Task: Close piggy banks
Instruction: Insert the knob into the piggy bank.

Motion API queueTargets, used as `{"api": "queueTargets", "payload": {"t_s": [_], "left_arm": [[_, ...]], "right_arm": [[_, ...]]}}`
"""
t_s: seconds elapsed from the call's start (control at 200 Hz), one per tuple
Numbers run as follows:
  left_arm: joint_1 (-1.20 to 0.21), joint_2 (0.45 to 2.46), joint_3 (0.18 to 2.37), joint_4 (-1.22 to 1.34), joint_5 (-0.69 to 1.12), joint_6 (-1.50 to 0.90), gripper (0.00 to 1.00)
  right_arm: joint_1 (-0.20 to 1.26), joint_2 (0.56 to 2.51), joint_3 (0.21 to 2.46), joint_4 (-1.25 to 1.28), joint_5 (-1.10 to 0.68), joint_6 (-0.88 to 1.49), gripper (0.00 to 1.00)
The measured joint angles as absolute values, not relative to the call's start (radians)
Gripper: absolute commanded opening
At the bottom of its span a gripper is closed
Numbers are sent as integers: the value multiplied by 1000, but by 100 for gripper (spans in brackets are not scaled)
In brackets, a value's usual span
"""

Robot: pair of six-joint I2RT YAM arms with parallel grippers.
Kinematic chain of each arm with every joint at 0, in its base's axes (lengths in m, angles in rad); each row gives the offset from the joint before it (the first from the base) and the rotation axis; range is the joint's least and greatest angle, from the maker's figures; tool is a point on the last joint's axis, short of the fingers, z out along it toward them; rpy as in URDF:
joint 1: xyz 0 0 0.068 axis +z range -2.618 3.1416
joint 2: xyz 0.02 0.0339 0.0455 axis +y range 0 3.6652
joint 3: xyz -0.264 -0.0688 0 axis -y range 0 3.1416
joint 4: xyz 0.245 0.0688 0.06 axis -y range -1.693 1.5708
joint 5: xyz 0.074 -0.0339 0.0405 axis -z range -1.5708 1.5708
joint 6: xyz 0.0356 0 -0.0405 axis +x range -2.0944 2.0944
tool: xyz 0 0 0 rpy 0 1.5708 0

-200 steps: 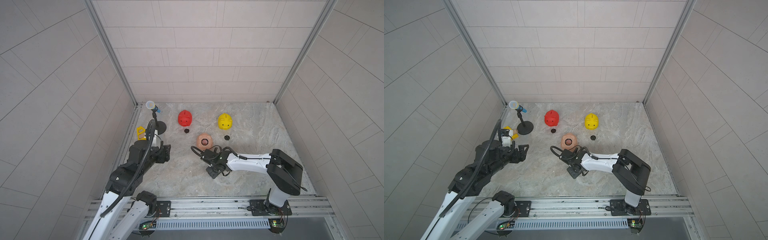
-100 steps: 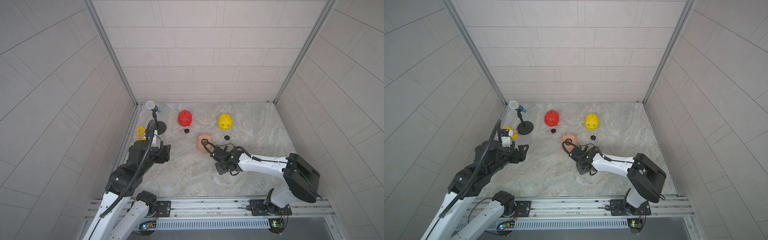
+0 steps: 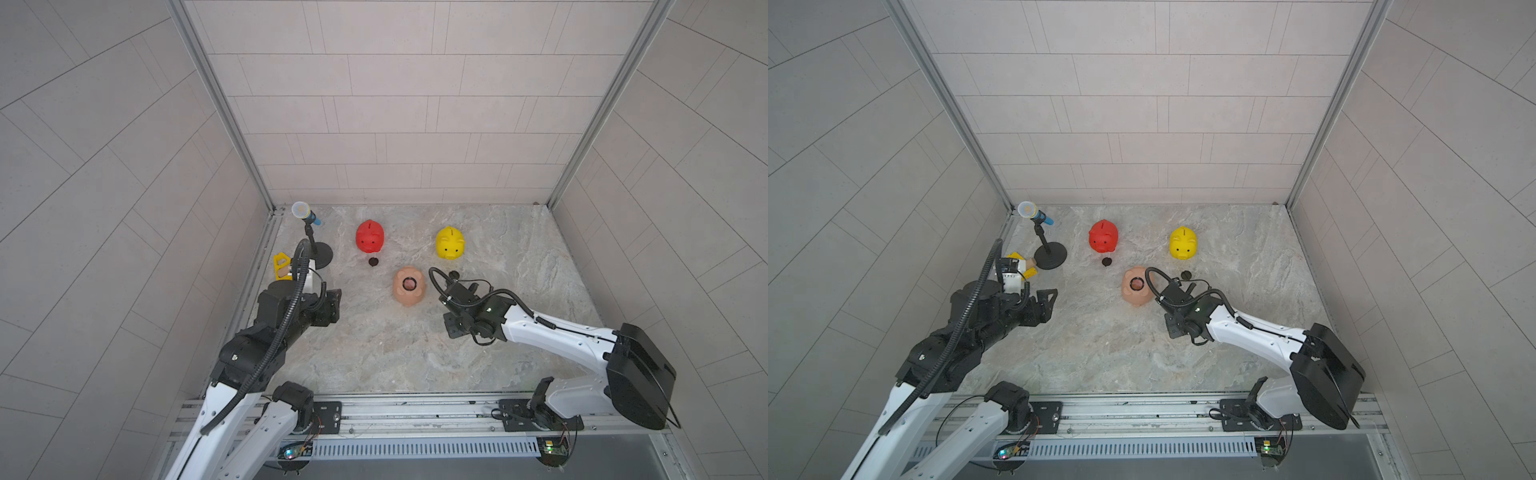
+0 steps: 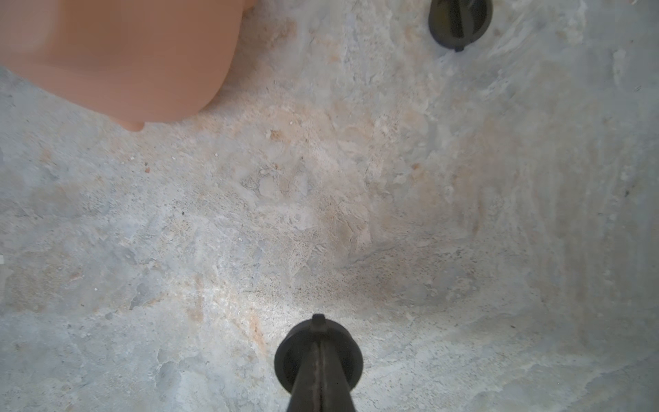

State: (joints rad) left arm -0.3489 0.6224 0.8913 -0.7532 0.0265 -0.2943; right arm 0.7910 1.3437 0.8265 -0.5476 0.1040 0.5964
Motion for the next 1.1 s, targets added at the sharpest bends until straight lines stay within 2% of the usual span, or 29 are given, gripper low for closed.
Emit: {"api": "queueTargets", "payload": {"t_s": [0.585,1.101], "left_arm": [[-349,688,891,-753,60,-287,82],[-346,773,891,-731,160,-288,82]], "right_arm": [[720,1150,907,-611,36,456,0],[714,1106,925,-605,-27,391,0]]}}
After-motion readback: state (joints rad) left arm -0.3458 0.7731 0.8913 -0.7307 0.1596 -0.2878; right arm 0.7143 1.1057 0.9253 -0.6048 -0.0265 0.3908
